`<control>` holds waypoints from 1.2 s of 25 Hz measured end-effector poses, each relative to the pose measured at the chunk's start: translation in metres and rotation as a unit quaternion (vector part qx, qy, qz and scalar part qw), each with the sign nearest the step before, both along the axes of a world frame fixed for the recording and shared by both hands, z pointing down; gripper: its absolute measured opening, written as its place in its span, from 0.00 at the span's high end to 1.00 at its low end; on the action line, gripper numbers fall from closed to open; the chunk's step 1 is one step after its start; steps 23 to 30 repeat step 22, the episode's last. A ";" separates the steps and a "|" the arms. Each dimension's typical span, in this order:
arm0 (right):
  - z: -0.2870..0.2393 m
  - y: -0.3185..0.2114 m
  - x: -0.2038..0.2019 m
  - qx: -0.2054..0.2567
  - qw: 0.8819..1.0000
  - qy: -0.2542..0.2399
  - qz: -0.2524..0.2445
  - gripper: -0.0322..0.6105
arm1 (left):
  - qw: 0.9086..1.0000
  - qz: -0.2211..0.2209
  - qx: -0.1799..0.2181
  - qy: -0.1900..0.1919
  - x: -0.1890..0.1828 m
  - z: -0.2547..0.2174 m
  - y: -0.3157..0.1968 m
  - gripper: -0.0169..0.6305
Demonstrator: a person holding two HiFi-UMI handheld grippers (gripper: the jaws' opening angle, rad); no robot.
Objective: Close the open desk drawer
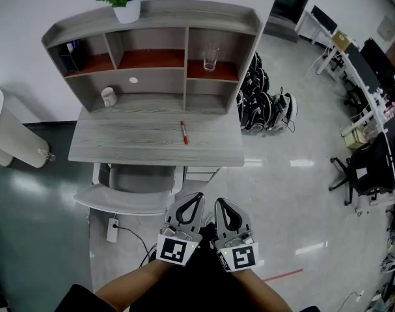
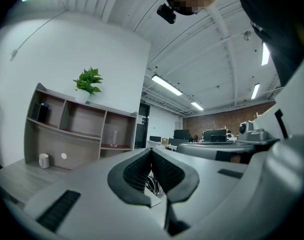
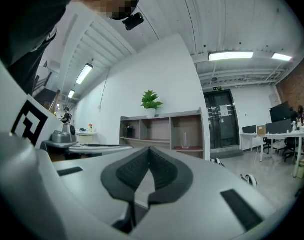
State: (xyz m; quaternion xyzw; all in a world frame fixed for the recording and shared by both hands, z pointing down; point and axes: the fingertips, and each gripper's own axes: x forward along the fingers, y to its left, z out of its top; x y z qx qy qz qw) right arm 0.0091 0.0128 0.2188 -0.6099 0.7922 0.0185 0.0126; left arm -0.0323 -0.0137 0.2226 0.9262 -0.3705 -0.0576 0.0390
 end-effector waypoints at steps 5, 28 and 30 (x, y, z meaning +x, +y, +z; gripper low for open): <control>0.011 -0.001 -0.004 -0.017 1.000 -0.001 -0.005 0.93 | 1.000 -0.012 -0.006 0.003 -0.008 0.005 -0.001 0.97; 0.032 -0.014 -0.007 -0.046 0.999 0.004 -0.017 0.93 | 0.999 -0.022 -0.022 -0.013 -0.016 0.027 -0.010 0.97; 0.032 -0.014 -0.007 -0.046 0.999 0.004 -0.017 0.93 | 0.999 -0.022 -0.022 -0.013 -0.016 0.027 -0.010 0.97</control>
